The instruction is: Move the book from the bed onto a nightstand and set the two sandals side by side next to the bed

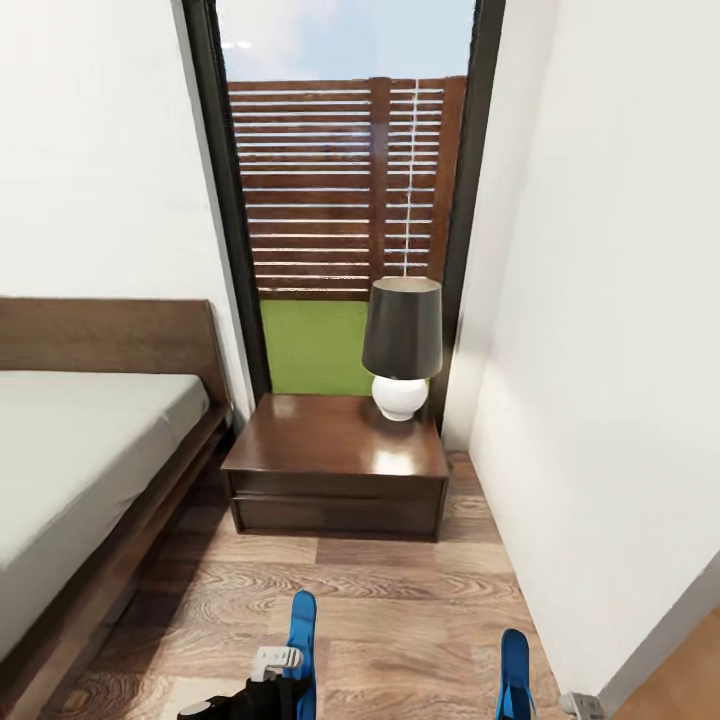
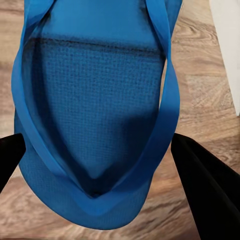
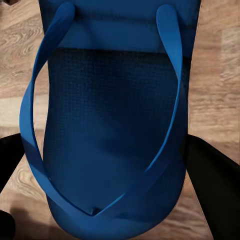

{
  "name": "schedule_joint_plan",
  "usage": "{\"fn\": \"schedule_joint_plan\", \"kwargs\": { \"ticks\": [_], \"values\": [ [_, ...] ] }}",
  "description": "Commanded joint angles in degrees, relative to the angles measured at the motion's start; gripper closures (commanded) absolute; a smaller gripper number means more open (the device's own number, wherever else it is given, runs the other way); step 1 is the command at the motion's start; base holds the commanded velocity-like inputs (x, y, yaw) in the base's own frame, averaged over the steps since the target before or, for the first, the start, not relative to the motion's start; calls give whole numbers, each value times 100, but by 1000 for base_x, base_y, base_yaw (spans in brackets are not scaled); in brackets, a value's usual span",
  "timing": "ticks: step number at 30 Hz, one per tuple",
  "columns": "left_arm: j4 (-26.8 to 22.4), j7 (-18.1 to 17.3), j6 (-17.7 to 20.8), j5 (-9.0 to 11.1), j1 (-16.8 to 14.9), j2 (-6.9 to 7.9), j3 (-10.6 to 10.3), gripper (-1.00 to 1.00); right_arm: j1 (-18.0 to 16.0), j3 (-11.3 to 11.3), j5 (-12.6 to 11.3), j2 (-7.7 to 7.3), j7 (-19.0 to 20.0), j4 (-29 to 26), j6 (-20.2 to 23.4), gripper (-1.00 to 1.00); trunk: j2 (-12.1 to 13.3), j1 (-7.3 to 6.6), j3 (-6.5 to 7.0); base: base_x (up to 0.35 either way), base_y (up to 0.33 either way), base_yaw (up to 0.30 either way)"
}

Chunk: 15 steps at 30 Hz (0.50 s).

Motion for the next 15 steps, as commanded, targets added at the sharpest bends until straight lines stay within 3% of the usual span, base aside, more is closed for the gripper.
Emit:
{"fn": "schedule_joint_plan", "kwargs": {
  "ticks": [1,15],
  "values": [
    [-2,4,23,56,-4,3,-31,100,-1,9,-50,-2,20,4,15,100,-2,-1,-5,0,-92,291],
    [-2,4,23,56,-4,3,-34,100,-1,9,-50,-2,20,4,15,100,-2,-1,-5,0,-14,292]
  ]
}}
